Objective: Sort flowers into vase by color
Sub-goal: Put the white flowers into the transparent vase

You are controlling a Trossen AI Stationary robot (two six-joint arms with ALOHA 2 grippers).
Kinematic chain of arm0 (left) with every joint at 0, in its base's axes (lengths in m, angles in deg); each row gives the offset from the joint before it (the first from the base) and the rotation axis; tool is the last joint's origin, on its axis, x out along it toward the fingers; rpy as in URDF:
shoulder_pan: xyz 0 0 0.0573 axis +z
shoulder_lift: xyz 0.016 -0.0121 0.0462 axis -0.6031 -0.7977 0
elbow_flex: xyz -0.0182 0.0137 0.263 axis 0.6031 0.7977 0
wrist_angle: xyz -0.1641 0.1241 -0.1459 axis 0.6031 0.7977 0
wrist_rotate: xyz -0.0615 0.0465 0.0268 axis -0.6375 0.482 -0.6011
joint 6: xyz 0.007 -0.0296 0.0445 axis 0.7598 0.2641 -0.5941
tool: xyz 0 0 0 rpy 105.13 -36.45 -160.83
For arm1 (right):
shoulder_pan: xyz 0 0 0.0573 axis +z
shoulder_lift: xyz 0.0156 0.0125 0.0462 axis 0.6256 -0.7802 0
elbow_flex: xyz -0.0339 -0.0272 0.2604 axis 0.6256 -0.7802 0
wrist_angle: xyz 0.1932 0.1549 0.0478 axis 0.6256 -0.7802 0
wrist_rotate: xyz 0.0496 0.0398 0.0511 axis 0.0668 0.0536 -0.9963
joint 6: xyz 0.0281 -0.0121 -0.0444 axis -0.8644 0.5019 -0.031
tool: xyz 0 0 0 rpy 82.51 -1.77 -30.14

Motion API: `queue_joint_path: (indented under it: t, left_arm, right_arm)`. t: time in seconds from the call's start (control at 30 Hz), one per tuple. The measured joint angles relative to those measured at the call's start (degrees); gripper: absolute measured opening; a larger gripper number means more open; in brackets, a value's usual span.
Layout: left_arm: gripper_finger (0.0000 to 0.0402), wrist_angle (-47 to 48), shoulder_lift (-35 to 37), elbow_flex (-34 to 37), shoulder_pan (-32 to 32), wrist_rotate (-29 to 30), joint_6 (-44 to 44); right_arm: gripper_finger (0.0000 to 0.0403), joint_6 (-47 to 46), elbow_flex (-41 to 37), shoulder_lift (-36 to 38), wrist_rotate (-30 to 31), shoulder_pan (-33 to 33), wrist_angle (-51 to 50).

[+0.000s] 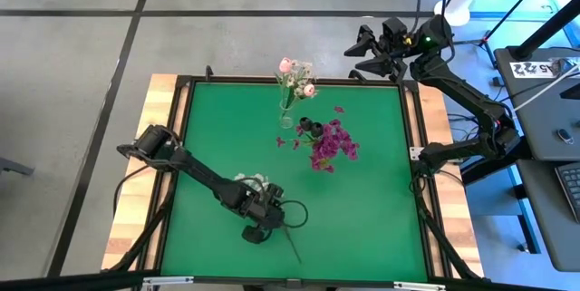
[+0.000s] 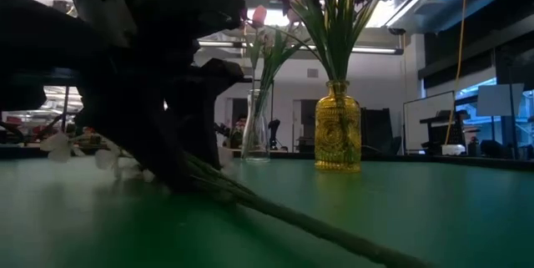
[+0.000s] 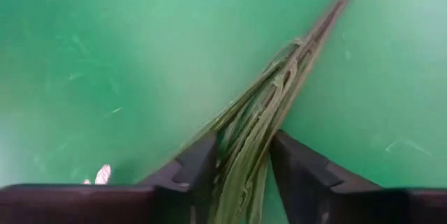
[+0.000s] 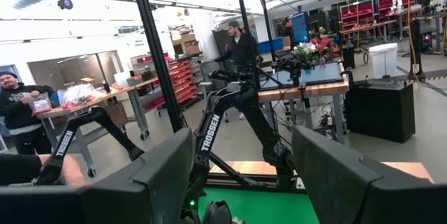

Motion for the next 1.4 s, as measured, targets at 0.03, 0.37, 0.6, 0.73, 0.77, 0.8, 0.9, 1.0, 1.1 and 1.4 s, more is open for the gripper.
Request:
queue_joint_path:
  t: [0.03,0.37,0.6,0.73,0.77,0.8,0.9,1.0,1.1,1.4]
  left_arm:
    - [0.0120,0.38,0.24,0.04,-0.04,0.68,0.00]
    - [0.0010,18.75,5.95,0.26,-1.00,14.88,2.47]
    - [0.0004,29.31,15.07,0.26,-2.03,27.05,4.35]
    - [0.0003,33.34,20.68,0.26,-1.03,37.18,3.18]
    - [0.0002,33.50,22.12,0.26,-0.63,39.60,2.35]
    - [0.0002,33.31,23.52,0.26,-0.18,41.44,1.43]
    - [0.0002,32.95,27.93,0.26,1.48,43.88,0.03]
    - [0.0002,32.88,31.67,0.24,3.92,40.72,2.59]
    - [0.0002,32.91,34.71,0.24,6.51,34.75,8.82]
    - [0.0002,33.35,40.59,0.24,10.08,17.86,25.46]
  right_arm:
    - [0.0246,0.25,0.00,0.00,0.01,0.00,-0.28]
    - [0.0246,1.85,0.00,0.00,-0.10,0.00,-2.07]
    - [0.0246,1.31,-0.02,0.02,0.64,0.20,-1.96]
    - [0.0246,-1.08,-0.02,-0.05,5.01,5.03,-2.55]
    - [0.0246,-0.81,-0.02,-0.09,4.97,6.34,-2.63]
    - [0.0246,0.00,-0.02,-0.09,4.77,7.63,-2.95]
    - [0.0246,1.66,-0.02,-0.09,3.94,10.91,-3.83]
    - [0.0246,4.28,-0.02,-0.09,4.17,13.35,-6.26]
    - [0.0246,12.21,-0.02,-0.09,6.12,16.75,-11.43]
    - [0.0246,40.09,-0.04,-0.13,19.32,28.29,-25.87]
